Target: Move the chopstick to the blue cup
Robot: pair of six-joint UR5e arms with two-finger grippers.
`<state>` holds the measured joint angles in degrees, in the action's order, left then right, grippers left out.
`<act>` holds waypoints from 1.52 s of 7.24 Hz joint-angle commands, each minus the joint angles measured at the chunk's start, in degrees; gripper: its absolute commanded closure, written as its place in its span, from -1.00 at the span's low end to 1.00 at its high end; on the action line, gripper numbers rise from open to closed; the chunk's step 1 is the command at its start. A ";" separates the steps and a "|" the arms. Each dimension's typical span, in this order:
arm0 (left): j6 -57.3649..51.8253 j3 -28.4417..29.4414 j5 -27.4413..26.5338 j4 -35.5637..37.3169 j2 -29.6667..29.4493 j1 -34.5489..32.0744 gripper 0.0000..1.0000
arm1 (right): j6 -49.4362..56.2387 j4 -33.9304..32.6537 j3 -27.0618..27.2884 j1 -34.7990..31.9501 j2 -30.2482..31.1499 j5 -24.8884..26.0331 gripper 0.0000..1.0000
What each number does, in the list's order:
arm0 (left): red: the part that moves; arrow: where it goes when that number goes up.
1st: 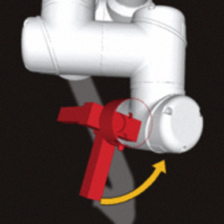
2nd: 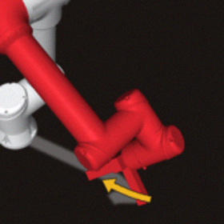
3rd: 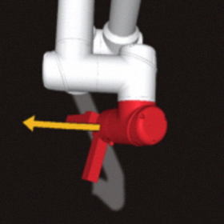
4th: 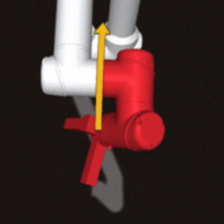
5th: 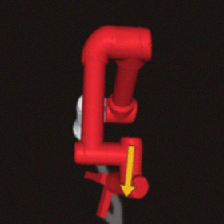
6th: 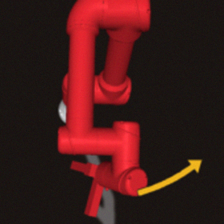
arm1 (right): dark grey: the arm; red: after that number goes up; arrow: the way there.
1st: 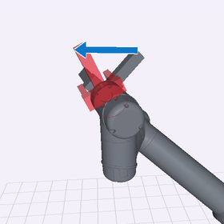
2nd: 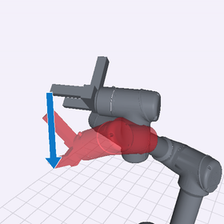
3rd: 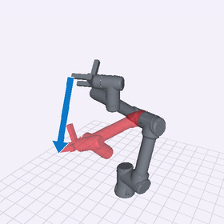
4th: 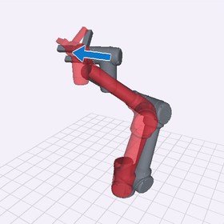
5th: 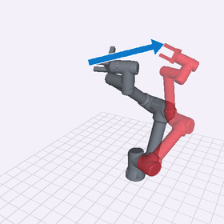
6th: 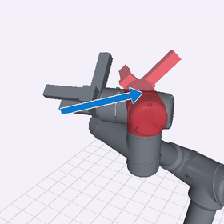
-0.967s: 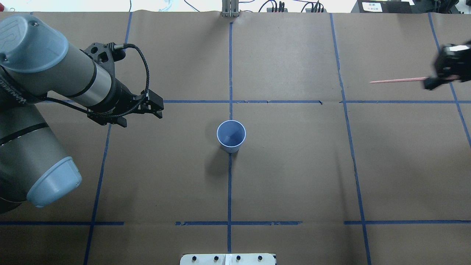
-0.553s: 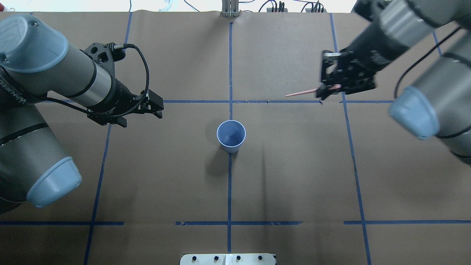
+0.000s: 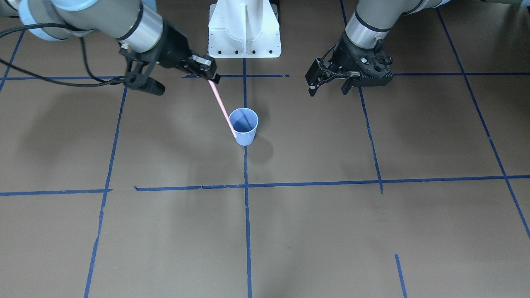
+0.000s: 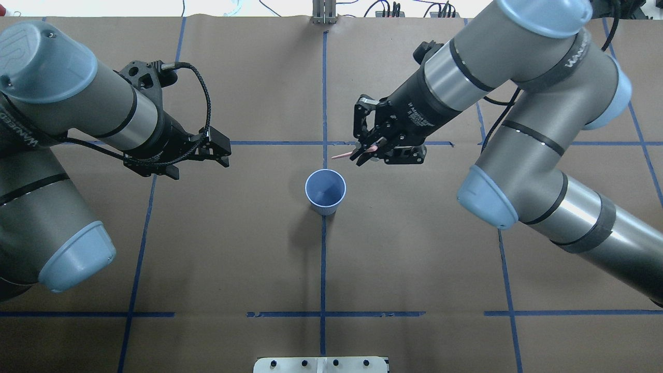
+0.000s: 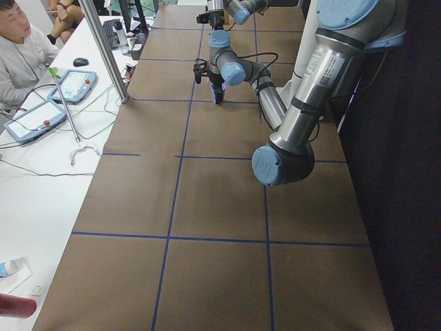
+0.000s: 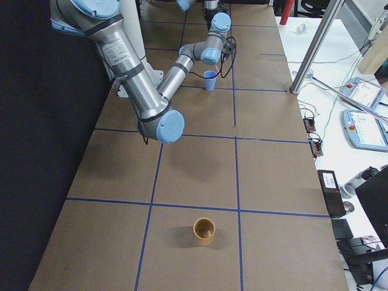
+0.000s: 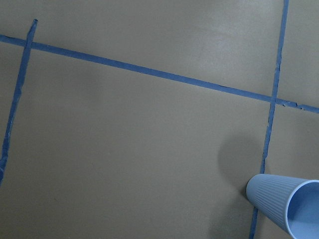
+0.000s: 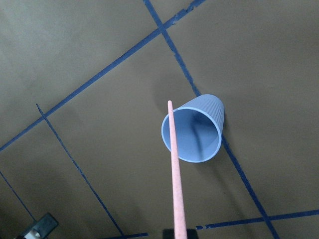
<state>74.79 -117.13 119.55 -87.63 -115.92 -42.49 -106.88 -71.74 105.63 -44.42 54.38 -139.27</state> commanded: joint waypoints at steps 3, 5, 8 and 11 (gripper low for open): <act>0.00 0.15 0.07 0.00 -0.01 0.04 -1.00 | -4.48 0.63 -0.08 3.89 -0.42 0.57 0.89; 0.00 0.15 0.07 0.00 -0.09 0.12 -1.00 | -4.48 0.02 -0.78 4.86 -0.42 4.68 0.62; 0.00 -0.20 0.07 0.00 -0.01 0.04 -1.00 | -4.48 0.63 -4.38 4.43 -0.77 4.88 -0.99; -4.27 -1.34 0.24 -2.44 6.89 -0.40 -1.00 | 2.41 0.28 -0.89 -6.95 8.93 -2.03 -0.99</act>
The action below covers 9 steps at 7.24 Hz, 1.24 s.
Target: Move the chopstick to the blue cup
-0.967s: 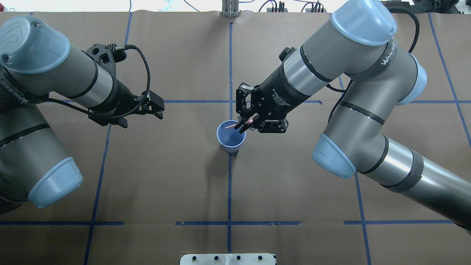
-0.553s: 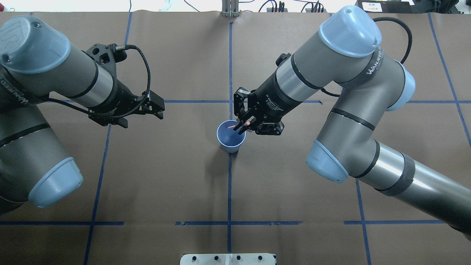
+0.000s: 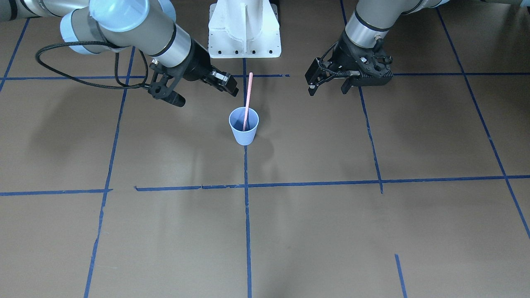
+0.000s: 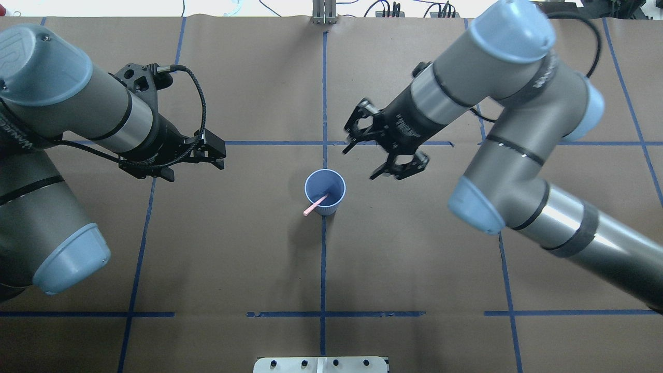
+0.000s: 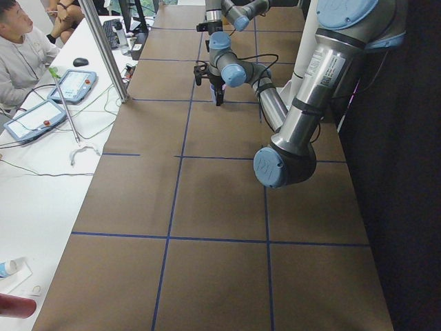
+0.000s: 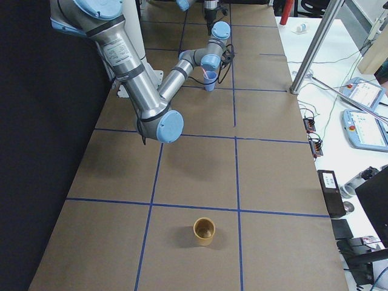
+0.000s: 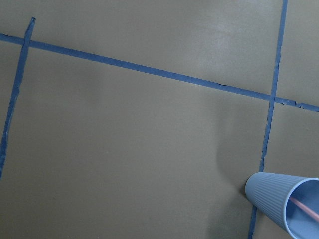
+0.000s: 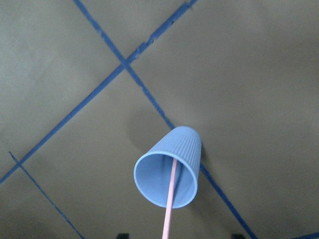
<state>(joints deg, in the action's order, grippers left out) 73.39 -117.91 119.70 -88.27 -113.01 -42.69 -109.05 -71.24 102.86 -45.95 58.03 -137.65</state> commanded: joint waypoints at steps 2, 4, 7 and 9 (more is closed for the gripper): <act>-14.18 -4.06 0.36 -3.83 15.04 -1.42 -1.00 | 24.13 -0.21 5.06 -15.44 19.33 -6.05 -0.99; -29.63 -4.52 1.40 -3.84 22.70 -7.72 -1.00 | 52.39 -0.82 4.28 -23.52 30.07 -5.09 -0.99; -65.44 3.77 9.57 -2.96 30.38 -27.90 -1.00 | 86.26 -8.16 2.26 -32.85 36.79 1.83 -0.99; -84.30 18.80 15.02 -3.05 27.16 -41.88 -1.00 | 110.88 -17.67 -2.73 -40.24 36.19 3.53 -0.99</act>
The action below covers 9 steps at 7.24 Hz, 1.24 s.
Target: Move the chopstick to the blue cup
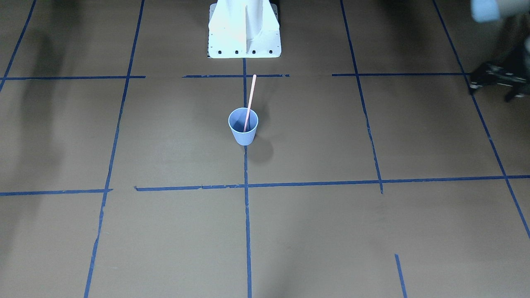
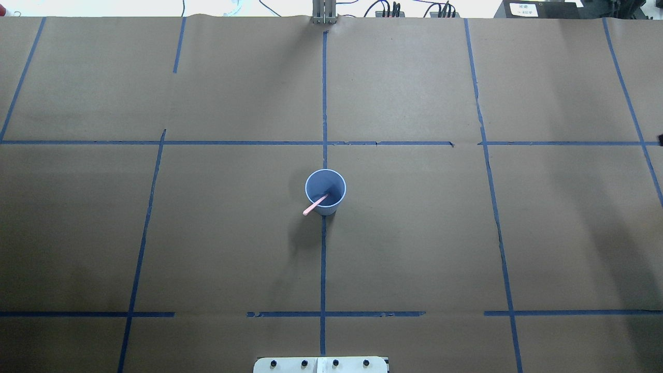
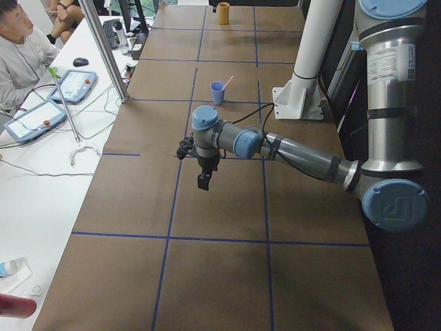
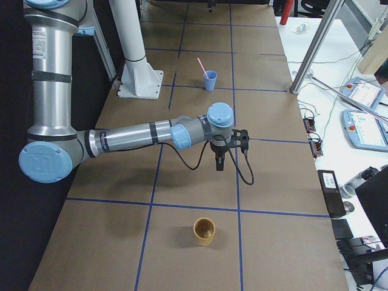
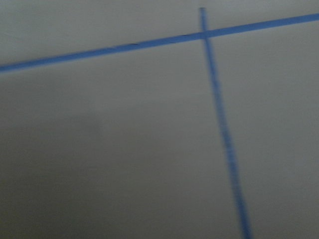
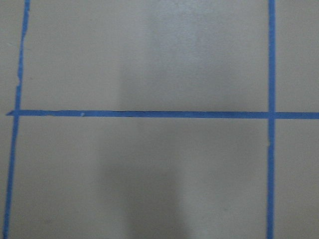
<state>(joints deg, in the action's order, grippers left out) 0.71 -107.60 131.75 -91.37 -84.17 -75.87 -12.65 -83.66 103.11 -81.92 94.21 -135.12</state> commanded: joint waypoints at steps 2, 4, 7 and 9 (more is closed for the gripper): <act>-13.89 13.46 3.25 5.29 -6.07 -11.49 -1.00 | 17.57 -5.29 -3.71 -5.80 1.58 0.56 -0.99; -13.54 11.29 3.43 13.91 -7.94 -12.11 -1.00 | 17.48 -5.37 -3.80 -5.80 2.12 0.48 -1.00; -7.30 11.62 3.60 9.75 -6.63 -12.29 -1.00 | 17.57 -5.73 -3.62 -5.36 1.24 0.48 -0.99; -7.12 11.27 3.69 5.42 -5.04 -12.20 -1.00 | 17.57 -5.73 -3.28 -4.22 1.06 0.48 -0.99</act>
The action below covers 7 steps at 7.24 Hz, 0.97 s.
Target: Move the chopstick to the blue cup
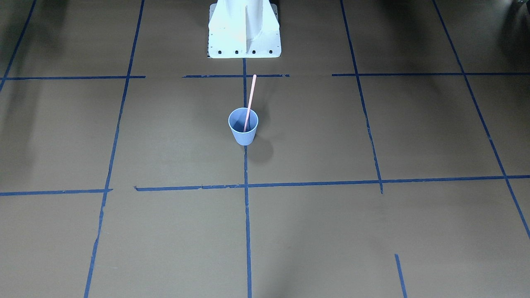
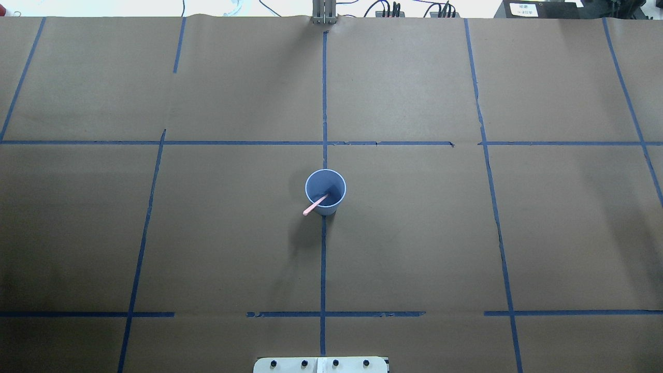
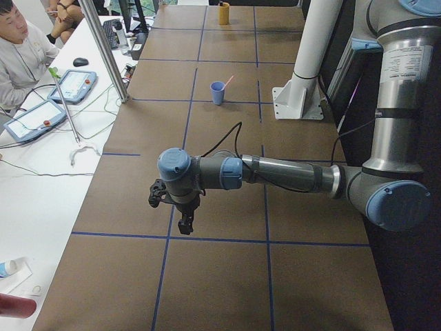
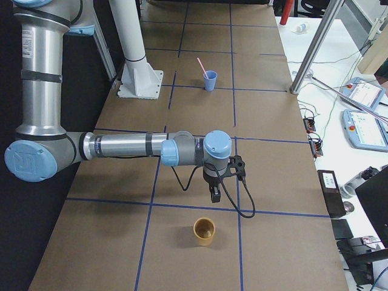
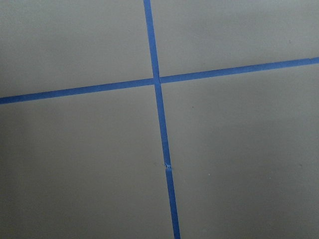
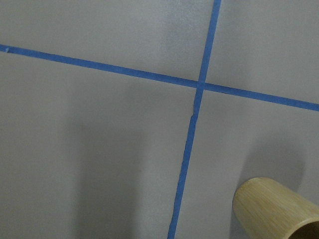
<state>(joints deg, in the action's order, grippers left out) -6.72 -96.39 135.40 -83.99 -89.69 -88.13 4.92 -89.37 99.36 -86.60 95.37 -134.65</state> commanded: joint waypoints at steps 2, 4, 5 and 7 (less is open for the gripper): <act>0.65 -1.95 1.96 -1.97 2.67 0.06 -1.00 | 0.09 -0.45 1.09 2.05 -0.01 -0.44 -0.99; 0.92 -1.33 2.06 -2.06 2.06 0.07 -1.00 | 0.53 -2.39 1.37 1.70 -0.01 -0.44 -0.99; 0.92 -1.08 1.98 -2.15 1.97 0.07 -1.00 | 0.62 -2.47 1.63 1.01 0.08 -1.05 -0.99; 0.75 -1.60 1.98 -2.06 1.88 0.07 -1.00 | 4.19 -3.08 1.19 -0.84 0.26 -2.72 -0.99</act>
<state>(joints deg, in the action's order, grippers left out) -5.89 -97.74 137.41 -86.10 -87.75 -88.07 6.46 -91.95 100.73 -86.26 95.55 -136.68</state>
